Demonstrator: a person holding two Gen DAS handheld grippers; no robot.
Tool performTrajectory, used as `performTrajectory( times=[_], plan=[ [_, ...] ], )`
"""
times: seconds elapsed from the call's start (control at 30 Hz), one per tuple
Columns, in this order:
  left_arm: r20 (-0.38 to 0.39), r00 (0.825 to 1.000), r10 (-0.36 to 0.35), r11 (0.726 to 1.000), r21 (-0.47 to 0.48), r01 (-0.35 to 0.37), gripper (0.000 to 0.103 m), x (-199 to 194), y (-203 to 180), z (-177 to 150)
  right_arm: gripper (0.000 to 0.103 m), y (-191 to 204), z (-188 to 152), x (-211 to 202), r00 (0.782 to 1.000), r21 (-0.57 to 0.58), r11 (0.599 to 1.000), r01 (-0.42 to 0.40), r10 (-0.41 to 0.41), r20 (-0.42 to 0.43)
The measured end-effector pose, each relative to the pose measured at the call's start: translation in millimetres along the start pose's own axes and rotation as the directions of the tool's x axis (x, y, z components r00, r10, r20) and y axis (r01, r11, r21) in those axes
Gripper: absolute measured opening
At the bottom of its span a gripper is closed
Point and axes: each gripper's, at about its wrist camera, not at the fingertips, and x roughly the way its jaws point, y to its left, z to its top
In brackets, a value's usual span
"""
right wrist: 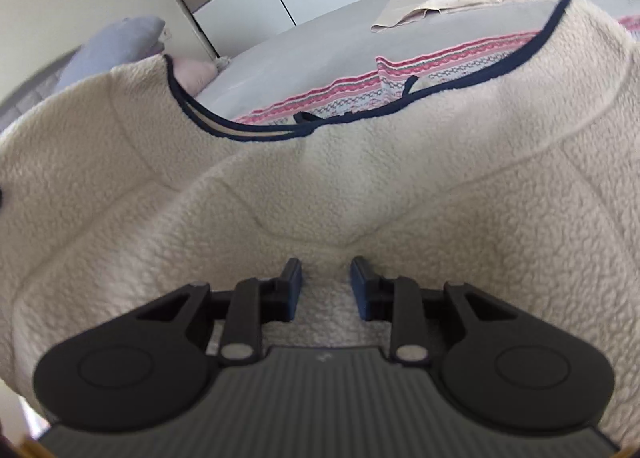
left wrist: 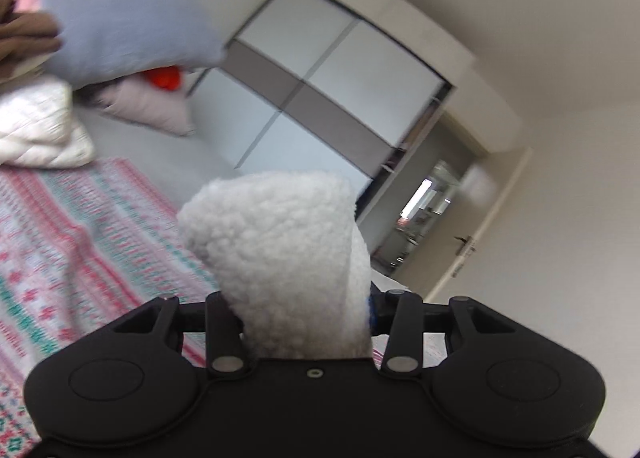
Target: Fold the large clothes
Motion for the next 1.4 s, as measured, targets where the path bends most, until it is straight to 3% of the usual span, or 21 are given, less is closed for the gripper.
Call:
performTrajectory(
  times=[0.1, 0.27, 0.33, 0.4, 0.43, 0.57, 0.67, 0.77, 0.87, 0.9, 0.93, 1.03, 1.1, 1.3, 1.4],
  plan=[
    [-0.008, 0.998, -0.061, 0.995, 0.084, 0.062, 0.043, 2.1, -35.3, -6.3, 0.029, -13.4, 1.1, -33.3, 0.996, 0.087, 0.993, -0.083, 0.080, 0.034],
    [-0.079, 0.986, -0.147, 0.966, 0.205, 0.160, 0.043, 10.4, -91.7, -29.7, 0.043, -43.7, 11.0, -92.8, 0.994, 0.143, 0.988, -0.050, 0.035, 0.105],
    [-0.110, 0.979, -0.172, 0.947, 0.255, 0.195, 0.043, 12.4, -108.8, -43.7, 0.043, -60.1, 13.1, -116.1, 0.991, 0.184, 0.982, -0.049, 0.025, 0.132],
    [-0.157, 0.968, -0.197, 0.922, 0.305, 0.237, 0.043, 15.3, -125.9, -61.8, 0.052, -78.4, 9.0, -140.1, 0.985, 0.236, 0.971, -0.051, 0.010, 0.170],
    [-0.185, 0.961, -0.206, 0.910, 0.325, 0.258, 0.043, 17.0, -132.3, -70.1, 0.061, -87.8, 8.8, -151.3, 0.981, 0.257, 0.965, -0.047, -0.004, 0.194],
    [-0.287, 0.933, -0.218, 0.832, 0.444, 0.332, 0.043, 21.9, -154.4, -110.0, 0.064, -126.4, 9.7, -184.5, 0.965, 0.337, 0.941, -0.042, -0.049, 0.258],
    [-0.377, 0.901, -0.215, 0.771, 0.500, 0.394, 0.043, 24.4, -160.8, -143.7, 0.066, -153.9, 5.1, -198.4, 0.960, 0.408, 0.908, -0.099, -0.020, 0.278],
    [-0.413, 0.882, -0.228, 0.680, 0.580, 0.448, 0.043, 16.7, -164.6, -179.8, 0.074, -174.9, 3.7, -205.4, 0.955, 0.445, 0.880, -0.164, 0.029, 0.295],
    [-0.400, 0.884, -0.242, 0.564, 0.684, 0.464, 0.043, 5.3, -165.4, -207.1, 0.082, -183.8, 5.7, -199.3, 0.951, 0.459, 0.854, -0.246, 0.122, 0.284],
    [-0.394, 0.887, -0.242, 0.542, 0.703, 0.461, 0.043, 3.6, -166.0, -210.5, 0.084, -183.8, 6.3, -195.3, 0.951, 0.462, 0.847, -0.264, 0.149, 0.270],
    [-0.390, 0.889, -0.239, 0.531, 0.714, 0.456, 0.044, 3.4, -167.5, -210.8, 0.086, -182.2, 7.0, -189.9, 0.955, 0.464, 0.845, -0.265, 0.163, 0.248],
    [-0.401, 0.886, -0.233, 0.547, 0.699, 0.460, 0.044, 7.6, -167.7, -196.6, 0.087, -172.6, 7.5, -178.7, 0.968, 0.444, 0.864, -0.237, 0.172, 0.183],
    [-0.418, 0.879, -0.230, 0.542, 0.695, 0.472, 0.046, 8.5, -167.7, -186.2, 0.087, -167.8, 7.4, -172.4, 0.972, 0.432, 0.872, -0.228, 0.176, 0.156],
    [-0.523, 0.813, -0.255, 0.482, 0.661, 0.576, 0.060, 7.0, -171.0, -160.1, 0.087, -153.4, 8.1, -162.4, 0.974, 0.404, 0.886, -0.227, 0.201, 0.106],
    [-0.591, 0.745, -0.310, 0.478, 0.580, 0.659, 0.077, 0.9, -171.1, -138.6, 0.087, -147.1, 7.5, -159.2, 0.975, 0.386, 0.896, -0.220, 0.202, 0.087]
  ],
)
